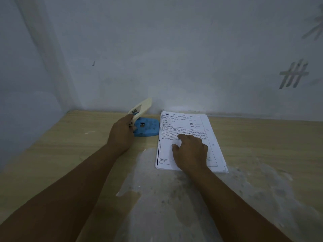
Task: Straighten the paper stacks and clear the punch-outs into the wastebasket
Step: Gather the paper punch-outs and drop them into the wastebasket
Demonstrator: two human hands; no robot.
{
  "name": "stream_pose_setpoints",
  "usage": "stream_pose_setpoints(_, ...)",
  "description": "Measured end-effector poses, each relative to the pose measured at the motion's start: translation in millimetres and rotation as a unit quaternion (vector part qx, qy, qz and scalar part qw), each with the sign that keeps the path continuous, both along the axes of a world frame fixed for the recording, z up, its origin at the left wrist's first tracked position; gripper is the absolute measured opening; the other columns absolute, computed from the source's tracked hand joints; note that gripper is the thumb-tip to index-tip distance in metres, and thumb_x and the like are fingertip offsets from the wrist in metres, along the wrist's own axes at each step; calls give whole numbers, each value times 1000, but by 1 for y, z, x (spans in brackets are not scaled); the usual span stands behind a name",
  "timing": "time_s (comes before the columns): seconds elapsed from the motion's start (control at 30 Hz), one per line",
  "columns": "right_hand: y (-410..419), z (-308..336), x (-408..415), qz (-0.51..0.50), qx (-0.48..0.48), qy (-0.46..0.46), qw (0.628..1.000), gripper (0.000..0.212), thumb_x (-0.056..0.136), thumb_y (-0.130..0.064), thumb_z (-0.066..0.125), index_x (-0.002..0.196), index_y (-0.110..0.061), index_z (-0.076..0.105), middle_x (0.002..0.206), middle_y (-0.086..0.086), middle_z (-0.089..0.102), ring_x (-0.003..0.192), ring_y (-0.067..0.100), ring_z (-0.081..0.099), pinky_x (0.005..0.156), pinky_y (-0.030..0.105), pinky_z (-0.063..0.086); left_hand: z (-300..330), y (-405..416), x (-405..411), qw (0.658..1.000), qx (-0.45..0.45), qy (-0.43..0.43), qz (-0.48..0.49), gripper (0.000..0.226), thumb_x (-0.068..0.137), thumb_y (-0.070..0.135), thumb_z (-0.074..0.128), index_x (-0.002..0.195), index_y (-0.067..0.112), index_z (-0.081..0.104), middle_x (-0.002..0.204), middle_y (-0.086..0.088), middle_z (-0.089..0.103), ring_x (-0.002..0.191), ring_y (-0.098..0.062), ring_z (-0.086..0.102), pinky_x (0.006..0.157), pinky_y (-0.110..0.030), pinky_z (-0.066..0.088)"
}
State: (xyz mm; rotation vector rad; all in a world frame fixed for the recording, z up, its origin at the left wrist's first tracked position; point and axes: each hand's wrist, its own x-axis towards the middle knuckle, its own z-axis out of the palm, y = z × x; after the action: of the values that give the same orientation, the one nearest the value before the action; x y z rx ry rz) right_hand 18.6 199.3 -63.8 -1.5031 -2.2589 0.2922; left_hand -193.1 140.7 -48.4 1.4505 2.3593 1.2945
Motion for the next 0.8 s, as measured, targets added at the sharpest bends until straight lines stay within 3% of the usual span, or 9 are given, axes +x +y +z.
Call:
stream_pose_setpoints(0.13, 2, -9, -1, 4, 13, -16, 1000, 46, 96, -49, 45, 133, -23, 57, 136, -3, 58, 127, 19, 49, 110, 41, 32, -4, 17, -6, 1000, 3, 3, 1, 45, 93, 0, 52, 137, 14, 52, 114, 0, 57, 97, -11, 49, 75, -12, 34)
stream_pose_setpoints(0.27, 3, -18, -2, 1, 44, -27, 999, 44, 97, -49, 40, 127, -24, 60, 131, -4, 61, 123, 18, 52, 108, 41, 34, -8, 31, -11, 1000, 17, 4, -5, 48, 92, -5, 50, 136, 12, 53, 115, -6, 59, 94, -10, 50, 63, 3, 32)
stream_pose_setpoints(0.57, 3, -20, -2, 7, 55, -46, 997, 45, 98, -47, 36, 126, -21, 60, 129, -2, 62, 121, 20, 52, 106, 41, 35, -14, 47, -13, 1000, 26, -7, 12, 50, 94, -4, 46, 140, 14, 49, 110, -3, 56, 89, -8, 49, 61, 4, 32)
stream_pose_setpoints(0.67, 2, -20, -2, 6, 58, -45, 997, 44, 97, -46, 36, 123, -21, 61, 126, -1, 64, 118, 19, 54, 104, 41, 36, -12, 43, -11, 1000, 19, -11, 3, 47, 95, 0, 46, 139, 16, 49, 115, -3, 58, 94, -11, 54, 68, 0, 34)
stream_pose_setpoints(0.73, 2, -19, -3, 5, 61, -36, 997, 43, 97, -46, 38, 121, -20, 62, 122, -1, 66, 115, 20, 56, 103, 41, 38, -12, 37, -9, 1000, 21, -9, -10, 50, 94, 5, 52, 141, 19, 44, 128, -2, 57, 113, -17, 54, 85, -15, 37)
stream_pose_setpoints(0.8, 0, -17, -3, 0, 73, -35, 997, 41, 97, -46, 40, 120, -22, 63, 120, -2, 67, 113, 19, 57, 102, 41, 37, -11, 25, -3, 1000, 19, -18, -5, 60, 92, 11, 59, 145, 19, 35, 138, 0, 49, 122, -13, 47, 91, -21, 35)
